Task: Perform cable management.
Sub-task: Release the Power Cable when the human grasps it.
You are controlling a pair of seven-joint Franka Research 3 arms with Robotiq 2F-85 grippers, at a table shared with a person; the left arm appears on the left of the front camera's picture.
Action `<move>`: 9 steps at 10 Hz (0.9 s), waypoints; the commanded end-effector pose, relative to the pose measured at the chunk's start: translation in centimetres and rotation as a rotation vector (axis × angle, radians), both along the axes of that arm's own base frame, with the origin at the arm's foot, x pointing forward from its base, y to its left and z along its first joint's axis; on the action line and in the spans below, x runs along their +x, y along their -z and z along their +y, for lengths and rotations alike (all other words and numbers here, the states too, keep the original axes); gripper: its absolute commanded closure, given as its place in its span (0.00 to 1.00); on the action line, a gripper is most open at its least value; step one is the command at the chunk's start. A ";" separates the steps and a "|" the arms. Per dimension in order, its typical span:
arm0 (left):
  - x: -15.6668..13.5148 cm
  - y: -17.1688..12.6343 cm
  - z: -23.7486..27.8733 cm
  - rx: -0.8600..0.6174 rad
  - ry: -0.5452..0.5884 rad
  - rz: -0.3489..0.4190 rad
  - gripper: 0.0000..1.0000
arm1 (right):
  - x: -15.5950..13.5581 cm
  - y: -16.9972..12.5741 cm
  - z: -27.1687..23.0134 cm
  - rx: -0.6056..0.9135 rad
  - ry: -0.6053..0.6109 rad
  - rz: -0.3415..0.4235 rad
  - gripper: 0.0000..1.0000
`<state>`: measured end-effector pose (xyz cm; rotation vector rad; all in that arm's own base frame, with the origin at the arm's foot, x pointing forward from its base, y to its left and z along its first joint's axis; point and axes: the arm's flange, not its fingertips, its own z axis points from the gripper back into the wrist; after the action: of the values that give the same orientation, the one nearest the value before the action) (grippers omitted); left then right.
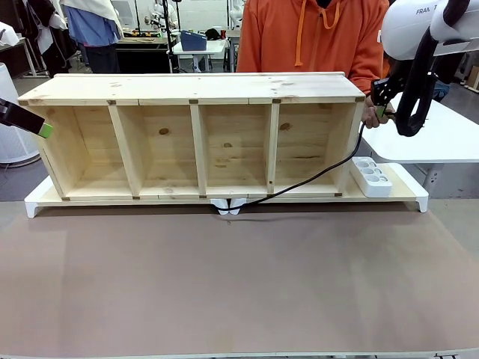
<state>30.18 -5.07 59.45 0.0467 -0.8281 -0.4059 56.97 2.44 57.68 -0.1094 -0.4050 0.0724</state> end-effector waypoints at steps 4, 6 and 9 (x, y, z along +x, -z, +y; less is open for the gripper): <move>0.1 0.0 0.0 -0.002 0.000 -0.006 0.00 | 0.0 -0.3 -0.1 0.003 -0.023 0.018 0.00; 0.1 0.0 0.0 -0.002 0.000 -0.006 0.00 | -0.1 0.0 0.0 -0.005 -0.009 0.009 0.00; 0.1 0.0 0.0 -0.002 0.000 -0.006 0.00 | -0.1 0.0 0.0 -0.005 -0.009 0.009 0.00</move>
<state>30.18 -5.07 59.45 0.0467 -0.8281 -0.4059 56.91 2.45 57.79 -0.1122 -0.4037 0.0868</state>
